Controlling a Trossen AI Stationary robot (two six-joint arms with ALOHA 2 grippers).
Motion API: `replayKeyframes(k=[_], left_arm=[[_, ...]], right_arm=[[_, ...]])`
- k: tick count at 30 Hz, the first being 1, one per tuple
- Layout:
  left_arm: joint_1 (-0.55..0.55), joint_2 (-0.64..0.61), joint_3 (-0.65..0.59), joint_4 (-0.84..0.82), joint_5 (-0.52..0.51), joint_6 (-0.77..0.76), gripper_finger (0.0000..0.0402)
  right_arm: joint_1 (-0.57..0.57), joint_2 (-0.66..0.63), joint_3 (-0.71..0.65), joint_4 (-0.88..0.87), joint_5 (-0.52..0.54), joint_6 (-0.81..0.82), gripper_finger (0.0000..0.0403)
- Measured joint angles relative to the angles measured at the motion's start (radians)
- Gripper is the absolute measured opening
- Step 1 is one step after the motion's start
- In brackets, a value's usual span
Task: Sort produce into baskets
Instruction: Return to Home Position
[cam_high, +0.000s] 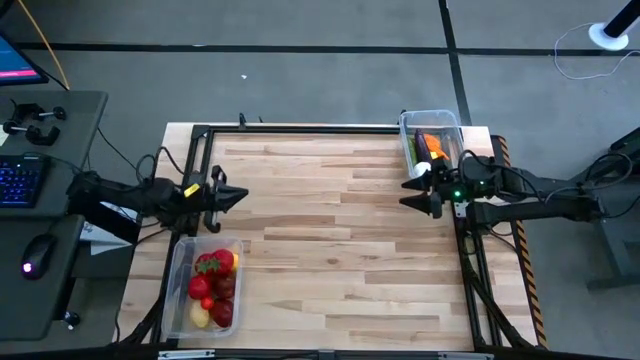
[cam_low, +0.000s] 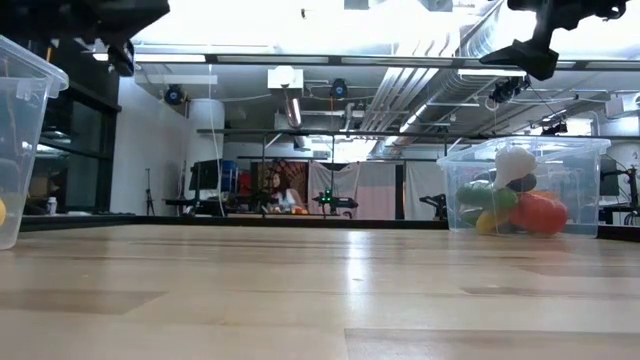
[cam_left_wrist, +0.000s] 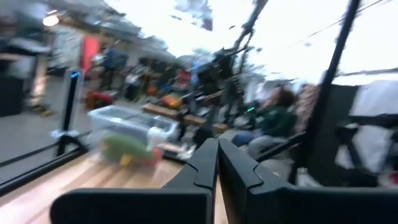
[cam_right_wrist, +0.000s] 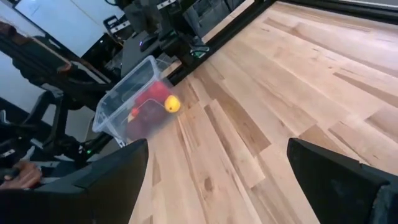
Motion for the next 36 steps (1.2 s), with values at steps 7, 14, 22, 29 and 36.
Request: replayKeyframes(k=[7, 14, 22, 29, 36], left_arm=[[0.019, -0.2, -0.17, 0.044, 0.057, -0.003, 0.0], [0.027, -0.272, -0.173, -0.063, 0.053, 0.012, 0.0], [0.028, -0.262, -0.172, -0.092, -0.021, -0.063, 0.0], [0.028, -0.262, -0.172, -0.11, -0.02, -0.063, 0.0], [0.028, -0.262, -0.172, -0.11, -0.022, -0.063, 0.0]], right_arm=[[0.0, -0.014, 0.0, -0.057, -0.046, 0.005, 0.0376], [0.0, -0.137, 0.0, -0.193, -0.074, 0.008, 0.0376], [-0.001, -0.376, -0.188, 0.1, -0.092, -0.1, 0.0376], [-0.041, -0.382, -0.618, 0.955, -0.221, -0.135, 0.0376], [-0.094, -0.333, -0.664, 1.008, -0.337, -0.329, 0.0376]])
